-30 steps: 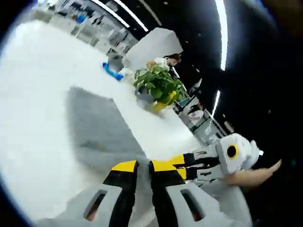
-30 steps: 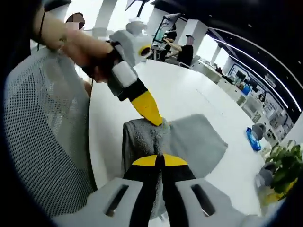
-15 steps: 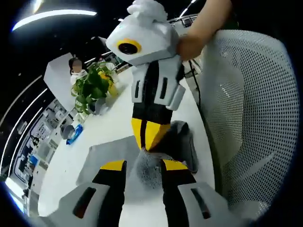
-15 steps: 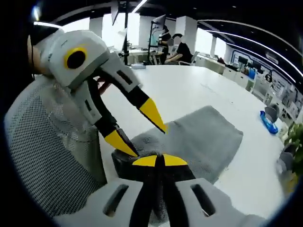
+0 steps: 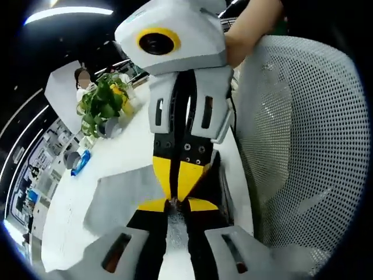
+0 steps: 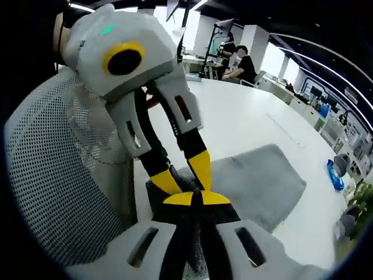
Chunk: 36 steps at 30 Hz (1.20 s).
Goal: Fold the towel on the table until its edges align and the towel forms a compact rectangular stack.
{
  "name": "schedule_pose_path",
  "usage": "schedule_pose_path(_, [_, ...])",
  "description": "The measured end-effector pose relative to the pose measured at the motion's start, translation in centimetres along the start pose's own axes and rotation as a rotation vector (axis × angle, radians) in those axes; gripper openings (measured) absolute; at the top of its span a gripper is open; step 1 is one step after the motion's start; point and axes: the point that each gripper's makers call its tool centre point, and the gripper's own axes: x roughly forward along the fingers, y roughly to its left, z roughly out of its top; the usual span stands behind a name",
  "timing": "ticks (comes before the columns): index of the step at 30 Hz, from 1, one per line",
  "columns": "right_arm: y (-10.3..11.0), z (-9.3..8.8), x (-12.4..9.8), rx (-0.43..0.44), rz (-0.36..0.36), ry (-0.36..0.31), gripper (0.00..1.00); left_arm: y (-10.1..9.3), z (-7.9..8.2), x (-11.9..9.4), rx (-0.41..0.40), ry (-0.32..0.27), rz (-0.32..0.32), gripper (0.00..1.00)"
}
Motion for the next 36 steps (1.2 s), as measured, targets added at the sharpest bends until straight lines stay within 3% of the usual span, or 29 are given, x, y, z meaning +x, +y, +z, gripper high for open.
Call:
schedule_pose_path(1, [0.0,0.1,-0.2,0.013,0.003,-0.011,0.0,0.1,0.6,-0.1,0.005,-0.034,-0.006,0.04])
schedule_pose_path(7, [-0.2,0.2,-0.2,-0.026,-0.013,-0.017,0.0,0.2,0.8,0.0,-0.023,-0.03,0.006,0.03])
schedule_pose_path(9, [-0.7,0.7,-0.4,-0.051,-0.04,-0.054,0.01,0.8,0.8,-0.2,-0.069,-0.039,0.027,0.03])
schedule_pose_path(10, [-1.0,0.9,-0.6,-0.045,-0.055,-0.068,0.02,1.4,0.9,-0.5,-0.127,-0.052,0.047,0.03])
schedule_pose_path(13, [-1.5,0.2,-0.8,0.01,-0.068,-0.037,0.2,4.0,1.4,-1.6,-0.271,-0.112,0.137,0.03])
schedule_pose_path(15, [-1.4,0.0,-0.8,-0.009,-0.065,-0.028,0.17,4.8,2.1,-2.3,-0.387,-0.192,0.134,0.03])
schedule_pose_path(16, [-2.1,-0.5,-0.8,-0.098,-0.104,0.019,0.11,5.0,2.1,-2.6,-0.395,-0.206,0.139,0.03])
schedule_pose_path(18, [-2.9,-1.4,-0.8,-0.185,-0.159,0.097,0.04,5.1,1.9,-2.6,-0.363,-0.184,0.158,0.03])
schedule_pose_path(21, [-3.0,-1.9,-0.9,-0.171,-0.165,0.115,0.03,5.1,2.0,-2.5,-0.366,-0.188,0.159,0.03])
schedule_pose_path(23, [-4.2,-2.4,-1.6,-0.213,-0.224,0.15,0.03,5.1,2.2,-2.6,-0.379,-0.197,0.157,0.03])
schedule_pose_path(25, [-4.4,-2.8,-2.0,-0.19,-0.225,0.151,0.03,5.4,2.1,-2.8,-0.38,-0.203,0.168,0.03])
schedule_pose_path(30, [-5.4,-4.6,-3.2,-0.195,-0.256,0.222,0.03,6.3,2.3,-3.6,-0.445,-0.25,0.188,0.03])
schedule_pose_path(33, [-5.6,-4.9,-3.7,-0.179,-0.265,0.236,0.04,6.0,2.4,-3.4,-0.423,-0.241,0.187,0.03])
schedule_pose_path(36, [-5.8,-5.7,-4.7,-0.252,-0.283,0.314,0.06,5.9,2.4,-3.4,-0.419,-0.239,0.185,0.03])
